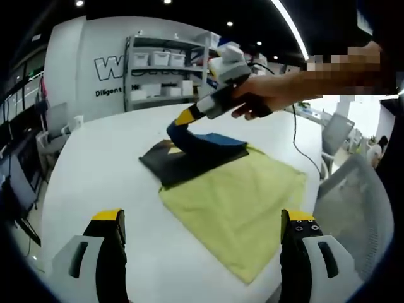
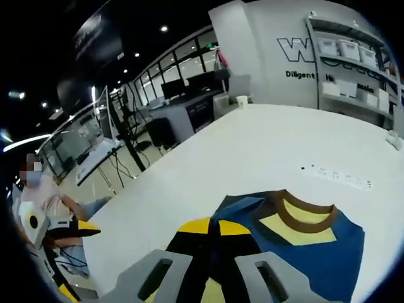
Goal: Fold the garment on the visible template until the final outline fits inside the template.
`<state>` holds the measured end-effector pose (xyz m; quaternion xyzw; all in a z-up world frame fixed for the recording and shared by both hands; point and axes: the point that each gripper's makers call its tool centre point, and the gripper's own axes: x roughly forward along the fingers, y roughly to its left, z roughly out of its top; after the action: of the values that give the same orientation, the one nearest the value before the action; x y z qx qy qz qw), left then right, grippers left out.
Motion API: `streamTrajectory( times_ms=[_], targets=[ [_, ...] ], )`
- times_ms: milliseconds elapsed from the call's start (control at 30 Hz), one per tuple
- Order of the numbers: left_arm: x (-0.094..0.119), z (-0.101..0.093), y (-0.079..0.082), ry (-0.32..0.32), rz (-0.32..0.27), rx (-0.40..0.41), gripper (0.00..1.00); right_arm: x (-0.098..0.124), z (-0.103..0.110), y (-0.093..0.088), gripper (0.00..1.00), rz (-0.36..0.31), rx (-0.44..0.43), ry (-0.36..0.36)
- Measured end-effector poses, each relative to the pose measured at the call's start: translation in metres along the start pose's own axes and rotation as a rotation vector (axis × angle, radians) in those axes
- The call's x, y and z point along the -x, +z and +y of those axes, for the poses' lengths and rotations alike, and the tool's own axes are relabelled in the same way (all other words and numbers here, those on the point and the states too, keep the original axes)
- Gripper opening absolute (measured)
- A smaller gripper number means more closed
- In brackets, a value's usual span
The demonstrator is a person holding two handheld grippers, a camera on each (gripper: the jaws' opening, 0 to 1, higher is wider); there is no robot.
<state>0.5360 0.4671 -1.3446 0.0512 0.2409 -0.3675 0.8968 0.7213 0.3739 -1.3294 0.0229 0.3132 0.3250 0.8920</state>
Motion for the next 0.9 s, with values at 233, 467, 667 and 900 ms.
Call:
streamTrajectory(
  times_ms=[233,467,667,900],
  targets=[
    [0.001,0.004,-0.004,0.010,0.004,0.012,0.99,-0.008,0.002,-0.004,0.00,0.004,-0.022,0.005],
    [0.002,0.005,-0.007,0.014,0.006,0.025,0.99,-0.019,0.009,-0.020,0.00,0.049,0.003,0.014],
    [0.002,0.006,-0.009,0.016,0.006,0.036,0.99,-0.028,0.010,-0.039,0.00,0.099,0.035,0.012],
    [0.002,0.006,-0.012,0.018,0.009,0.035,0.99,-0.033,0.011,-0.043,0.00,0.115,0.044,0.016]
  ],
)
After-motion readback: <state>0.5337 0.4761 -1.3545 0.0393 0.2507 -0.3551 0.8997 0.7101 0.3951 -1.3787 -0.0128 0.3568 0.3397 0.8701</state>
